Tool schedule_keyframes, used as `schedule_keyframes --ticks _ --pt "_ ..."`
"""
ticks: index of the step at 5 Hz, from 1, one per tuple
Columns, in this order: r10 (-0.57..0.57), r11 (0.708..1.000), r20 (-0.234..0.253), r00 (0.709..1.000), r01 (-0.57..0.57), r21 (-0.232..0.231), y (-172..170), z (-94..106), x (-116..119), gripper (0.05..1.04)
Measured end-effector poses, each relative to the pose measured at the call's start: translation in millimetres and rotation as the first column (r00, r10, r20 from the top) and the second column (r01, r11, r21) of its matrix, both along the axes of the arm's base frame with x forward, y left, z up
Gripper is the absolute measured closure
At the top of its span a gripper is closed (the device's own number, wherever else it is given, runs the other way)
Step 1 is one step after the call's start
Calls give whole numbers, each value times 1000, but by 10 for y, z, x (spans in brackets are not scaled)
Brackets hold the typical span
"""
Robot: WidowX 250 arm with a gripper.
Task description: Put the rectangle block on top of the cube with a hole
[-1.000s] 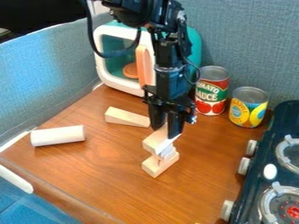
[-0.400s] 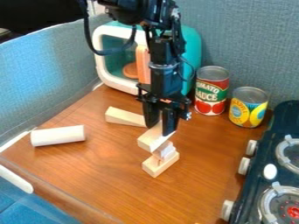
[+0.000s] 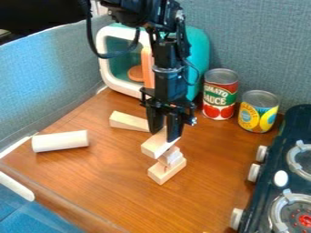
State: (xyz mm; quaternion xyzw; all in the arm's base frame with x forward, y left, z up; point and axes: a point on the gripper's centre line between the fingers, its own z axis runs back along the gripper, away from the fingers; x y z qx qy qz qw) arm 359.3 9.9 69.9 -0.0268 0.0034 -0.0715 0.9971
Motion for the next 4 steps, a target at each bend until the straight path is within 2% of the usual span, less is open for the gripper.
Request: schedule_keyframes --ticks 1,4 --pt "9 1000 -10 1000 -9 8 14 -56 2 589" --pt "4 1000 9 1000 -4 12 -58 -64 32 589"
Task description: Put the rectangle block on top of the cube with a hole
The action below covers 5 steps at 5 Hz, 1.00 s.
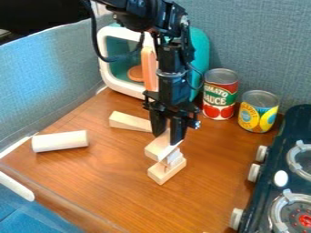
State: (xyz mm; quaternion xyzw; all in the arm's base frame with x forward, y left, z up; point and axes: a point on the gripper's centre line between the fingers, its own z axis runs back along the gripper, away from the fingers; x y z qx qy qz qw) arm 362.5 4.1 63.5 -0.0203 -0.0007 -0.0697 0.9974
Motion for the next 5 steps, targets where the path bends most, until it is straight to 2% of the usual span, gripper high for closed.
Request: schedule_keyframes --ticks 1,2,3,4,5 --pt "5 1000 2 1000 -5 10 -40 -1 5 589" --pt "6 1000 3 1000 -6 17 -62 3 8 520" --pt "12 1000 -5 1000 -12 17 -63 -1 -5 213" --pt "13 1000 -15 1000 -13 7 -67 3 -21 75" --pt "27 1000 -16 999 -28 -11 -6 39 -6 81"
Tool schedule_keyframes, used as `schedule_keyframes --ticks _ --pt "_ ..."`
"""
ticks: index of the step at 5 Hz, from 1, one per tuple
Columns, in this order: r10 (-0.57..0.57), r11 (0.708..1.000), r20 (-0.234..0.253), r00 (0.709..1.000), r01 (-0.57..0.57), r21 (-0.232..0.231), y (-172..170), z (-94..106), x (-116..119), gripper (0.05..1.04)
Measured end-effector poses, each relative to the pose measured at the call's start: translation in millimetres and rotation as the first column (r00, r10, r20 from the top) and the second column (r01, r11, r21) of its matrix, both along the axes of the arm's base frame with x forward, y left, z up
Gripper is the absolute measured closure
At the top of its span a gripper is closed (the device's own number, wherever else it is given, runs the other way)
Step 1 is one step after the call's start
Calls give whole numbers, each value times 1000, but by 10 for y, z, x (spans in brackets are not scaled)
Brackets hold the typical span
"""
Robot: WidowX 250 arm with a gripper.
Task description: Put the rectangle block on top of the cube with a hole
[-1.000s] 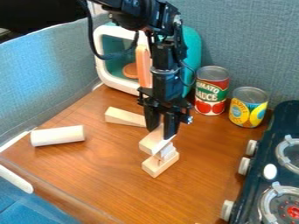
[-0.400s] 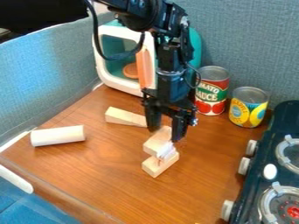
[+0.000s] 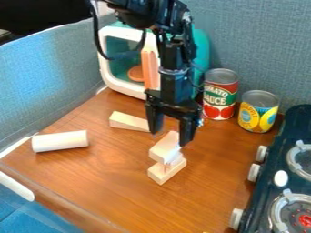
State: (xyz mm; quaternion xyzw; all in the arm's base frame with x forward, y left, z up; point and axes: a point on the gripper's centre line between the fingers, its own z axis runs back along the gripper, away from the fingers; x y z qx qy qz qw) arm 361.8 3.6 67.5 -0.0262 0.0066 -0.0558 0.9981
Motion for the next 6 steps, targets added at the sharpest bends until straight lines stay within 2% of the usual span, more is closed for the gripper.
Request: schedule_keyframes --ticks 1,2,3,6 --pt "-12 999 28 1000 13 -45 -25 190 -25 83" --pt "25 1000 158 987 -24 -5 58 777 -181 83" --pt "35 995 100 994 -44 90 182 674 -196 83" --pt "29 995 97 995 -38 96 170 689 -196 83"
